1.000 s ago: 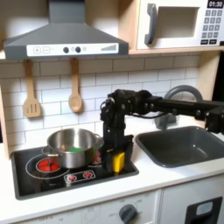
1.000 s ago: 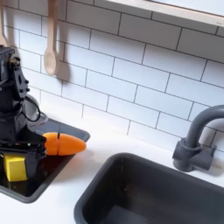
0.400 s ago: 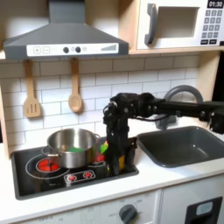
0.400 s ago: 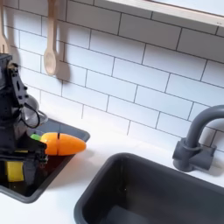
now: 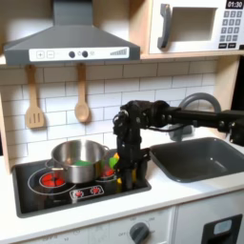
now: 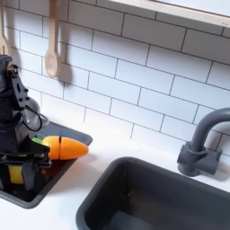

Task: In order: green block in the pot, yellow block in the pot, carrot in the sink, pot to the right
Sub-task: 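Put the yellow block in the pot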

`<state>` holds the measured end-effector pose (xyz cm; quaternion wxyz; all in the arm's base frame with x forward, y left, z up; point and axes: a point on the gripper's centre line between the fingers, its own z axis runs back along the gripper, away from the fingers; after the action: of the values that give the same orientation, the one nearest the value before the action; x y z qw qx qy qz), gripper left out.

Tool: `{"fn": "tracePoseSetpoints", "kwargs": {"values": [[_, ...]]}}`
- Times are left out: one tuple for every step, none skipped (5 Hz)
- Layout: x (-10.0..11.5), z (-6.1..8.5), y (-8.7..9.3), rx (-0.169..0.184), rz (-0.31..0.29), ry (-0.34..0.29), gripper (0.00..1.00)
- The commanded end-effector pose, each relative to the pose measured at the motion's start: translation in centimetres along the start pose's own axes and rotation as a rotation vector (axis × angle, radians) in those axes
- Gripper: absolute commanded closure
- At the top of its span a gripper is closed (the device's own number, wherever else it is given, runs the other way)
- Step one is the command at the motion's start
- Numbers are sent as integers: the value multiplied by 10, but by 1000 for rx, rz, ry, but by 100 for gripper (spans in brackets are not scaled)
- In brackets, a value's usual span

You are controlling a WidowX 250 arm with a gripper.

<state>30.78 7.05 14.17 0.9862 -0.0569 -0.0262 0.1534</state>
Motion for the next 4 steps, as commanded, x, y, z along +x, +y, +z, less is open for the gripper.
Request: {"fn": "tracePoseSetpoints", "kwargs": {"values": [[0,1,-1,-2,-12,13,0],[5,7,1,5,-17,-12,0],[7,12,4,6,-9,-22,0],[7,13,1,-8,-8,-21,0]]}}
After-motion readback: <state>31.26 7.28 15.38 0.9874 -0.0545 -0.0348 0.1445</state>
